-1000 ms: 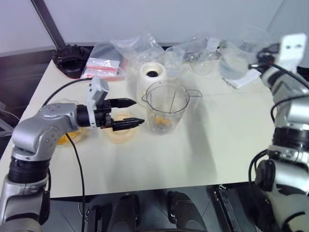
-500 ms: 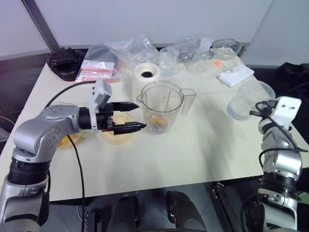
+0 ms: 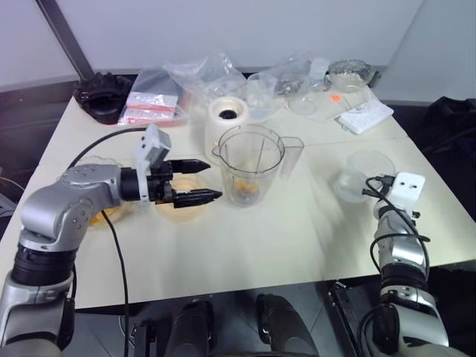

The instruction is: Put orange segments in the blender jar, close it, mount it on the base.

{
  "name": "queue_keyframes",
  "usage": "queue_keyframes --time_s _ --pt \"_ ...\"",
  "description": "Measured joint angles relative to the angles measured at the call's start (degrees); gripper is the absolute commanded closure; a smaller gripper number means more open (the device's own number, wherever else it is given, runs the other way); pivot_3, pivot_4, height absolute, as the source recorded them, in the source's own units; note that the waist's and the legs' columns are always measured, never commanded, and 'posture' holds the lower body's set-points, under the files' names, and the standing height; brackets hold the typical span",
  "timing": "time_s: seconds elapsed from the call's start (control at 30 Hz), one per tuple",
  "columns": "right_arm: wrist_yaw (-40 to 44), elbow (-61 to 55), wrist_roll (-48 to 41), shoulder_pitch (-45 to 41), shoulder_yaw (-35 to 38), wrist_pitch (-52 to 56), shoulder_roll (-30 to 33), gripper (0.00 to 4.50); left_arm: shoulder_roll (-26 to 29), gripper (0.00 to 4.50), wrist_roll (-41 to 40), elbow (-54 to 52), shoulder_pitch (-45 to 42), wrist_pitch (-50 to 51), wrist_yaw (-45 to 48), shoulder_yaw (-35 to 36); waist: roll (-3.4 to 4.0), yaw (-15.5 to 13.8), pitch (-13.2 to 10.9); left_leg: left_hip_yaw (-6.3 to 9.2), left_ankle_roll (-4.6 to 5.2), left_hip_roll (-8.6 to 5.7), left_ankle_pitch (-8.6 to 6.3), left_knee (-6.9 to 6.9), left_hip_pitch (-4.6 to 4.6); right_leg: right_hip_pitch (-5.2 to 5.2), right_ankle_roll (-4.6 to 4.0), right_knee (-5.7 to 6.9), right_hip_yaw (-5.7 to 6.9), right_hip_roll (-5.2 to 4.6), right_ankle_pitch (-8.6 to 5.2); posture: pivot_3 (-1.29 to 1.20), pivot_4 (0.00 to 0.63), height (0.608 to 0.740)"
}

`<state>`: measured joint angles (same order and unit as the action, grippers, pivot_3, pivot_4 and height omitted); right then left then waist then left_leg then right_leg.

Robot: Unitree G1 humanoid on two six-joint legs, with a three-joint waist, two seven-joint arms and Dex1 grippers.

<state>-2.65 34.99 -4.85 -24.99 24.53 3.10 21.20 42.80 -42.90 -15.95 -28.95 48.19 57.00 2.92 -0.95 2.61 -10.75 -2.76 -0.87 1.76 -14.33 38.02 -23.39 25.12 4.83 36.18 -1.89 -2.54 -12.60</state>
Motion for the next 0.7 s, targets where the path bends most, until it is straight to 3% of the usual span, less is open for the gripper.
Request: queue_keyframes --time_s 0.03,0.07,0.1,0.33,0.7 --pt "-0.1 0.1 0.0 0.0 -0.1 -0.2 0.0 4.45 0.0 0.00 0.0 0.0 0.0 0.0 0.0 0.0 0.00 0.0 0.0 0.00 0.00 0.00 0.00 0.00 0.00 0.00 0.00 0.00 0.00 0.00 0.00 0.00 0.150 0.740" --pt "-0.3 0.1 0.0 0.0 -0.4 -0.4 0.0 3.85 0.0 0.00 0.1 0.0 0.0 0.0 0.0 0.0 0.00 0.0 0.0 0.00 0.00 0.00 0.00 0.00 0.00 0.00 0.00 0.00 0.00 0.00 0.00 0.00 0.150 0.740" --pt "-0.4 0.1 0.0 0.0 -0.6 -0.8 0.0 3.57 0.0 0.00 0.2 0.0 0.0 0.0 0.0 0.0 0.00 0.0 0.0 0.00 0.00 0.00 0.00 0.00 0.01 -0.01 0.00 0.00 0.00 0.00 0.00 0.00 0.150 0.740" --pt "-1.2 -1.4 -0.5 2.1 -0.6 -1.2 0.5 0.05 0.0 0.00 1.1 0.1 0.0 -0.1 0.2 0.0 -0.01 0.2 0.0 0.01 0.00 0.02 0.00 0.00 0.06 -0.05 0.00 0.01 -0.01 0.04 0.00 0.00 0.150 0.740" --pt "-0.1 -20.5 -0.5 15.5 -3.9 4.4 -1.2 0.05 0.0 0.00 2.2 1.7 -0.4 -0.3 0.5 -0.6 -0.01 0.1 0.0 0.00 0.00 0.02 0.00 0.00 0.08 -0.08 -0.08 0.00 -0.02 0.01 -0.05 0.00 0.150 0.740"
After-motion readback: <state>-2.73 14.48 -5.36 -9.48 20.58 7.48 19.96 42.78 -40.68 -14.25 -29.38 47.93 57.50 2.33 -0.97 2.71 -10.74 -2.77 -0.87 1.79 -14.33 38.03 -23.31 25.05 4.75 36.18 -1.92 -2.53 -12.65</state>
